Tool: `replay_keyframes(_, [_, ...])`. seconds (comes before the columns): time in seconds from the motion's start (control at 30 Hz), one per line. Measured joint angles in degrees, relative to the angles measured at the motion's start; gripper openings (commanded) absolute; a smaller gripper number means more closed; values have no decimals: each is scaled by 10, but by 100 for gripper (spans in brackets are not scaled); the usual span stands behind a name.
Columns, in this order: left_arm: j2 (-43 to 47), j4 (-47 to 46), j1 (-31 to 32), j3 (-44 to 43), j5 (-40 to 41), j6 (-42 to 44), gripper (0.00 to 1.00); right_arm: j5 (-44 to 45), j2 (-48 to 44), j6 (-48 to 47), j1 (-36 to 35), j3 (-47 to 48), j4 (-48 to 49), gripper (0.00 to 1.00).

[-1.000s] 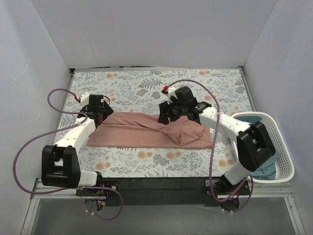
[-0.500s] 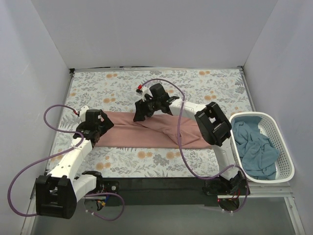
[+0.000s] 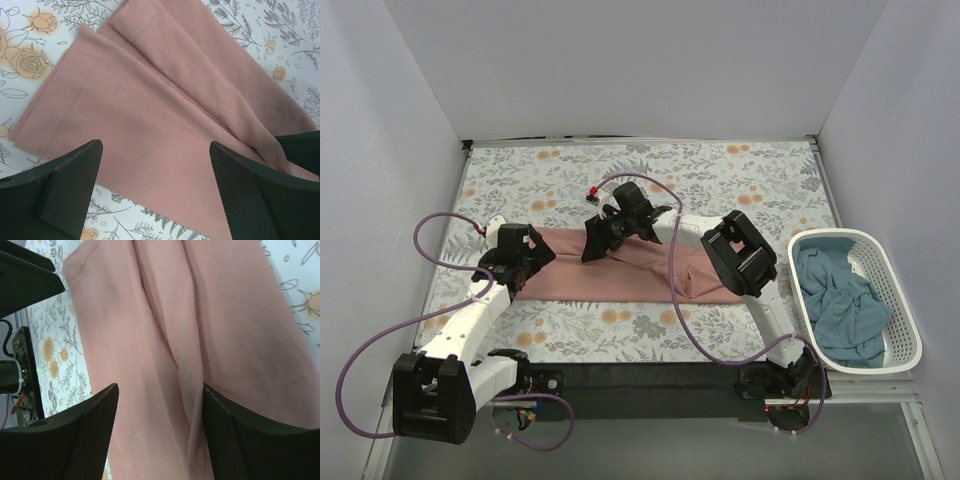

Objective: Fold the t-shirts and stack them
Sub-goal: Fold the tshirt

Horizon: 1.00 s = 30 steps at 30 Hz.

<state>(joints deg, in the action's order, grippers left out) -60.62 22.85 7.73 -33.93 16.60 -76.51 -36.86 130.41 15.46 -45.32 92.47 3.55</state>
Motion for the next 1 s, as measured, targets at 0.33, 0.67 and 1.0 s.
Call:
replay_keyframes(0.33, [-3,-6,3,0,-1,2,88,-2,-36,6,-26,-43,13,72])
replay_keyframes(0.67, [-8,-6,3,0,-1,-2,83,29,-58,-3,-40,-80,23,72])
replay_keyframes(1.0, [-56,-9,-2,-79,15,-55,70,72,-74,-28,-48,-110,26,71])
